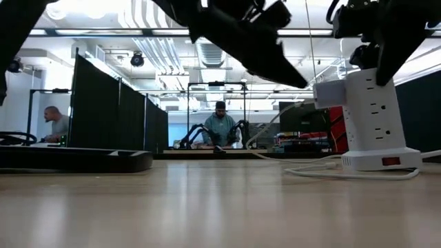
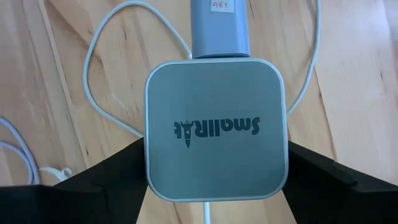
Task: Insert USB
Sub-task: Insert the white charger adapter into the top white outlet extension
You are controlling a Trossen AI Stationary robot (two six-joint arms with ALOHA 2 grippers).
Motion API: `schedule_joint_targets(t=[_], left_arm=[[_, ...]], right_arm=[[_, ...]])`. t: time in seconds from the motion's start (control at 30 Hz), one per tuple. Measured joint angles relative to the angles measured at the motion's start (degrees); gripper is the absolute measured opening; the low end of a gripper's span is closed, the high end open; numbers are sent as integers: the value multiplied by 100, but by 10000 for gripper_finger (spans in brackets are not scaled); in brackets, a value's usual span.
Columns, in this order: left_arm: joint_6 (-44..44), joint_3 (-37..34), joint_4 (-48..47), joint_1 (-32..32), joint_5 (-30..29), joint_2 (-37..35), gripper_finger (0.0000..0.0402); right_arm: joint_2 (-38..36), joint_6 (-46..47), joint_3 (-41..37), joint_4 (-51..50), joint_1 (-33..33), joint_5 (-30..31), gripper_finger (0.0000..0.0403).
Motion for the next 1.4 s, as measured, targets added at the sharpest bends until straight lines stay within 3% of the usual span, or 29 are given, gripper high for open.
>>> schedule_joint_targets(t=[0.17,0.4,0.5,0.63,1.0,1.17,1.4], left_arm=[[-519,0,-1056,-8,-509,-651,333],[-741,-15,-2192,-8,-1297,-1621,316],[-933,-76,-2484,-8,-1366,-1979,313],[-1209,-87,-2770,-9,-1383,-2425,313],[-1511,-90,-3001,-34,-1392,-2906,313],[-1678,-123,-3095,-34,-1394,-2906,313],[-1813,-191,-3095,-34,-1596,-2895,313]], right_arm=[[-35,582,-11,-12,-240,449,293],[-164,1483,-62,-329,-782,1963,293],[-185,1962,-65,-368,-1177,2156,293],[-160,2402,-175,-193,-1877,2091,293],[-90,2068,-238,932,-3748,1713,293],[-24,2079,-218,878,-3881,1528,293],[2,1805,-243,366,-3702,638,293]])
